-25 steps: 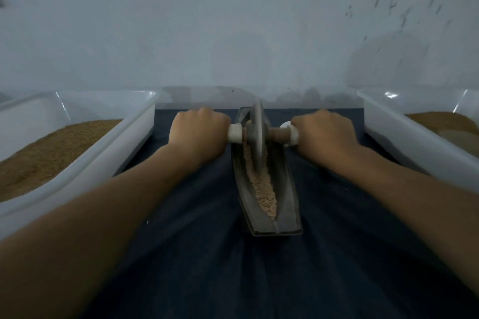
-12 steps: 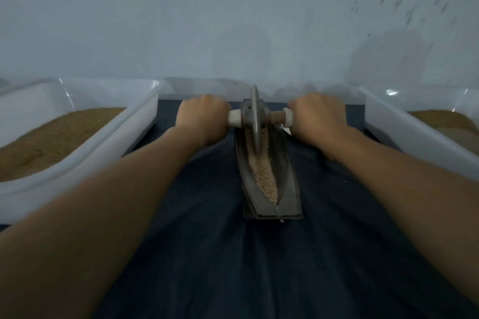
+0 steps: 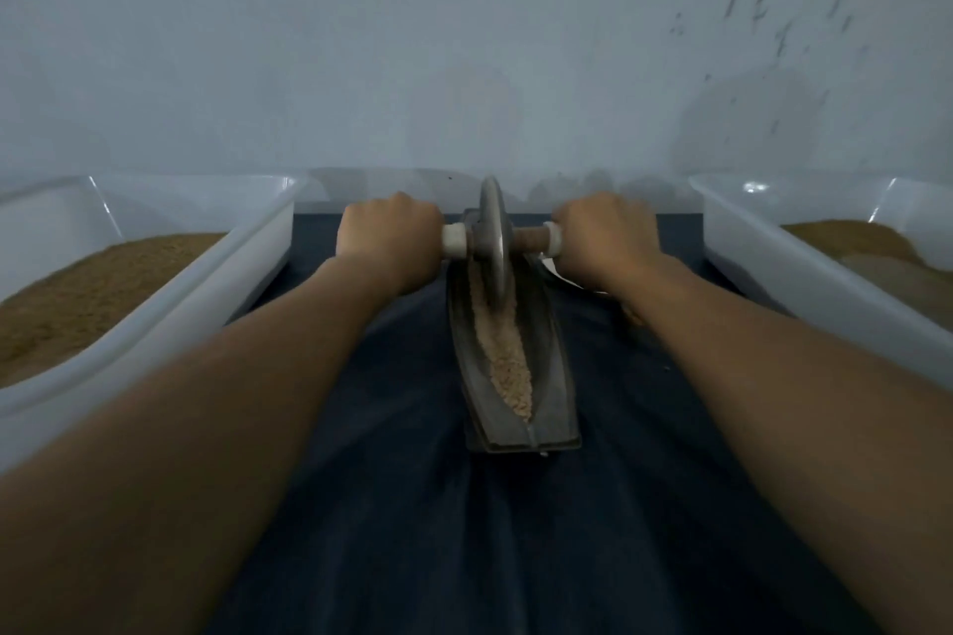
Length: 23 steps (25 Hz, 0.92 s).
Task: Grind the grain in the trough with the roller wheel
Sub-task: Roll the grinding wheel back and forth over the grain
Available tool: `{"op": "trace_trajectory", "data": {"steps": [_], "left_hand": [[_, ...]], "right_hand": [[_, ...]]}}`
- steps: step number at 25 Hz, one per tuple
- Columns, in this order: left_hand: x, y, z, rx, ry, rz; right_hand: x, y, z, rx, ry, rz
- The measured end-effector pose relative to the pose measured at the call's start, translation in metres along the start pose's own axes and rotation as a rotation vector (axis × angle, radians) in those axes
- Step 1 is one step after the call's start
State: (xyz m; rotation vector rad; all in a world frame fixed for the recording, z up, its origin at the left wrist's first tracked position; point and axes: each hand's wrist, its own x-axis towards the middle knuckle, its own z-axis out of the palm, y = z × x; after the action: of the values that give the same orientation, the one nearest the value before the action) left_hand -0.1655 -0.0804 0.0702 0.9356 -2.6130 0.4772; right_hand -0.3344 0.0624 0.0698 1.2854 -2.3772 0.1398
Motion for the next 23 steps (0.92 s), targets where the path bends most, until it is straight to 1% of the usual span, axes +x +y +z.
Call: {"op": "trace_trajectory", "data": {"steps": [1,2,3,5,6,7,8,9,11,13,15,16,17,18,20,21,22,23], "left_hand": [[0.002,0.001,-0.004,0.004,-0.024,0.008],[-0.006,0.0,-0.005,0.027,-0.011,0.039],[-0.021,-0.004,-0.004,0.047,0.054,0.071],[-0.06,-0.011,-0.002,0.059,0.253,0.167],[-0.077,-0.014,-0.006,0.056,0.337,0.227],[-0.082,-0.017,-0.009,0.049,0.413,0.268],[-0.077,-0.018,-0.008,0.037,0.43,0.284],[-0.073,-0.016,-0.006,0.042,0.382,0.249],[-0.057,-0.007,0.005,0.091,0.239,0.11],[-0.025,0.0,0.007,0.069,0.131,0.013],[-0.007,0.0,0.001,0.044,0.031,0.016],[-0.009,0.0,-0.001,0.033,0.006,0.038],[-0.019,-0.003,-0.002,0.029,0.017,0.064],[-0.033,-0.007,-0.002,0.021,0.07,0.101],[-0.071,-0.013,-0.005,0.023,0.252,0.198],[-0.082,-0.017,-0.009,0.014,0.316,0.23],[-0.083,-0.019,-0.01,0.012,0.362,0.245],[-0.08,-0.018,-0.008,0.009,0.336,0.226]], "right_hand": [[0.001,0.0,-0.001,0.015,-0.057,0.005],[-0.007,0.002,-0.003,0.008,-0.07,-0.007],[-0.024,0.006,-0.002,-0.025,0.0,-0.041],[-0.068,0.015,-0.004,-0.089,0.271,-0.11],[-0.087,0.019,-0.007,-0.092,0.37,-0.142],[-0.096,0.024,-0.007,-0.072,0.413,-0.173],[-0.097,0.027,-0.006,-0.061,0.399,-0.173],[-0.093,0.024,-0.006,-0.065,0.359,-0.149],[-0.064,0.009,-0.003,-0.111,0.226,-0.08],[-0.027,-0.003,-0.006,-0.025,0.075,-0.028],[-0.01,-0.003,-0.005,0.022,-0.014,-0.021],[-0.014,0.0,-0.006,0.012,-0.027,-0.032],[-0.026,0.005,-0.007,-0.029,0.008,-0.059],[-0.042,0.011,-0.007,-0.085,0.099,-0.105],[-0.079,0.016,-0.014,-0.133,0.288,-0.189],[-0.088,0.019,-0.017,-0.111,0.357,-0.225],[-0.089,0.021,-0.017,-0.099,0.365,-0.237],[-0.087,0.019,-0.017,-0.109,0.334,-0.221]]}}
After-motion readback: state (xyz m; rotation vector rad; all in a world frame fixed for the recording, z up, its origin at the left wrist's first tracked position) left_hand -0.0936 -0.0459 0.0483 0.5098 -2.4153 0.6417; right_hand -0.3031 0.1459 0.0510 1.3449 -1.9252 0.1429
